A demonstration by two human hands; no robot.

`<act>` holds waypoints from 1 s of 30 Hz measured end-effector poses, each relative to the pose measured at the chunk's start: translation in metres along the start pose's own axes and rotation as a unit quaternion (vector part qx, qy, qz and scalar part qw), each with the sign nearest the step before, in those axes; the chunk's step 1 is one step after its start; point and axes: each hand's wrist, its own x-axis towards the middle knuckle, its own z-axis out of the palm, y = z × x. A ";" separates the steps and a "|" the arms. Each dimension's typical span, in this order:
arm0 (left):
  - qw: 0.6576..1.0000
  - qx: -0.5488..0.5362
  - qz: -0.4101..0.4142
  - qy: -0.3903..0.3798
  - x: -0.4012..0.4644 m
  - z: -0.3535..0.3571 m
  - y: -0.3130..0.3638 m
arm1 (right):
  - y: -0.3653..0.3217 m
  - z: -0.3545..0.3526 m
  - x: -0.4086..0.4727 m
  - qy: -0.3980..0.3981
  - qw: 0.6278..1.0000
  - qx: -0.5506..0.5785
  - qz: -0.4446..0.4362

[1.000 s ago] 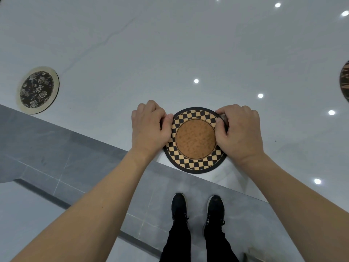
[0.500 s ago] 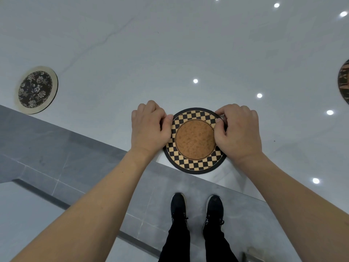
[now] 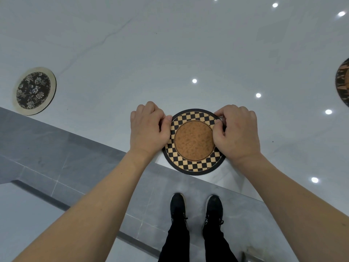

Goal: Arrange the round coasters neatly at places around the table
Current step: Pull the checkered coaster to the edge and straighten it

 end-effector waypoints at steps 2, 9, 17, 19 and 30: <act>1.000 0.002 0.001 0.002 0.000 0.000 0.000 | 0.000 0.000 0.000 0.000 1.000 0.002 0.000; 1.000 0.004 -0.003 -0.002 0.000 0.000 0.000 | -0.002 -0.002 0.000 0.003 1.000 0.005 0.003; 1.000 0.017 -0.002 -0.001 0.000 0.001 0.000 | -0.003 -0.002 -0.001 0.003 1.000 -0.006 0.005; 1.000 0.018 -0.005 0.003 0.000 0.001 0.000 | -0.003 -0.002 -0.001 0.006 1.000 -0.005 0.004; 1.000 0.011 0.001 0.022 0.000 0.003 0.000 | -0.002 -0.001 -0.001 0.014 1.000 -0.008 0.006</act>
